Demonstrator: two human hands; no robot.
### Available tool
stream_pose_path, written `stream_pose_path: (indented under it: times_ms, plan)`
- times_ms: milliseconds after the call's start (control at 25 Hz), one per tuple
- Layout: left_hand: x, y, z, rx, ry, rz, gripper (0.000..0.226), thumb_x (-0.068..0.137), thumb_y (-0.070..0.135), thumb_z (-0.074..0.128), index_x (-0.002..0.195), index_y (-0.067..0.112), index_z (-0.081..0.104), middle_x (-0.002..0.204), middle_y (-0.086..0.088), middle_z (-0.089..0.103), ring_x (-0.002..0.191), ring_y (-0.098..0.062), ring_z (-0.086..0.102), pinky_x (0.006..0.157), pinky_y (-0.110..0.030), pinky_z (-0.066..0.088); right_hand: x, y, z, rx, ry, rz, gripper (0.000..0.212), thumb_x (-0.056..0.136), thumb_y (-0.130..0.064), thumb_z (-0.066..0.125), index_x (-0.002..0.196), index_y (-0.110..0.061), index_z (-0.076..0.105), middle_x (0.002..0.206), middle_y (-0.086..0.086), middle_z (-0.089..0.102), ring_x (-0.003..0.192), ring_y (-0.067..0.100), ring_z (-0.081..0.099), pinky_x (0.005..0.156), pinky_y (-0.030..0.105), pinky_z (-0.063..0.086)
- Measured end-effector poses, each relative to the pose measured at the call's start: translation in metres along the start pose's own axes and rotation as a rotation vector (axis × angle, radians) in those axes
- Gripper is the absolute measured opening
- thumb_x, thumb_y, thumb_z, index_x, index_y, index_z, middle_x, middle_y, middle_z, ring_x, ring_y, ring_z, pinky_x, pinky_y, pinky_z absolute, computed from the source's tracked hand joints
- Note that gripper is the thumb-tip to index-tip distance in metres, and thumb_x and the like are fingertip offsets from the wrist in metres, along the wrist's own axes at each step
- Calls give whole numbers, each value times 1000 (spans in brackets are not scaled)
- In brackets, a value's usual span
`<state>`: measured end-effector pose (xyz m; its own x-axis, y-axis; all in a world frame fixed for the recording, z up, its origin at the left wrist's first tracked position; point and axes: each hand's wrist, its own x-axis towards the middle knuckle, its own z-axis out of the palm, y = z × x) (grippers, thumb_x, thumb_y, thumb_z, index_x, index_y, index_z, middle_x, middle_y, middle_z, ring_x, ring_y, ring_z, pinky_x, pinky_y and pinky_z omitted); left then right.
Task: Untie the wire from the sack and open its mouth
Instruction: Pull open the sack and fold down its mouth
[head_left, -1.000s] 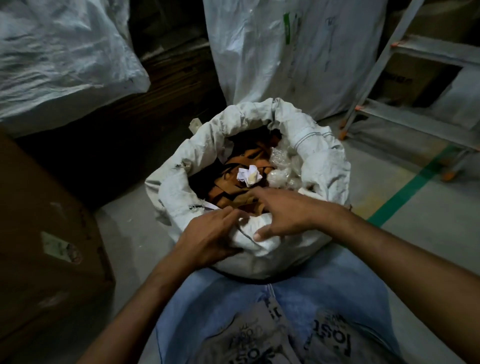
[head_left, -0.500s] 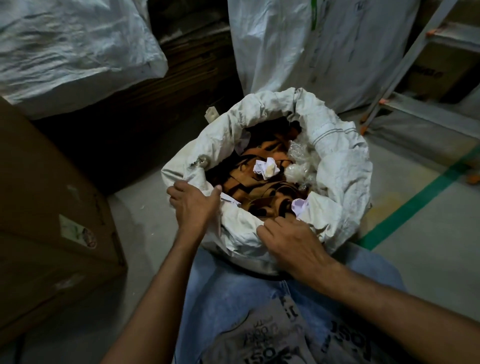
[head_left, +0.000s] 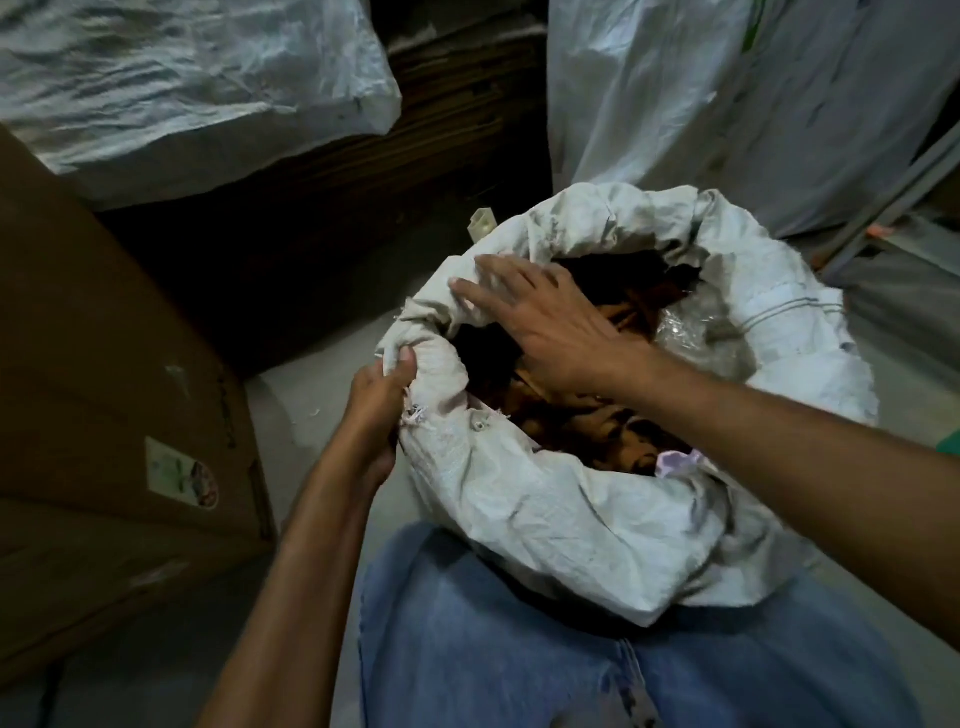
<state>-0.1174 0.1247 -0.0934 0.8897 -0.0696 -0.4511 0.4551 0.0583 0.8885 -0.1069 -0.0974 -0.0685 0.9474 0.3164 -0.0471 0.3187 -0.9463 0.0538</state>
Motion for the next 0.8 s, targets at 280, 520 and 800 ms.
stream_pose_path:
  times_ms: [280,520,800]
  plan:
    - [9,6,-24,-211,-206,-154,34,106,38,43,125,18,63,124,-4,73,114,-14,69,100,-30,49,133,11,4,160,-13,-6,30,89,-19,60,118,-22,67,109,8,72,106,32,66,84,39,45]
    - [69,71,26,1290,46,446,89,85,72,57,154,28,24,158,-2,26,136,-23,41,103,-48,43,205,34,-33,327,-582,70,20,69,4,62,79,-11,71,81,8,69,79,26,64,59,34,50]
    - [160,57,24,1027,63,348,26,103,37,52,90,15,57,87,-11,66,87,-32,64,68,-35,37,136,68,14,136,154,71,75,82,-58,61,148,-26,43,146,2,51,130,26,49,105,48,38]
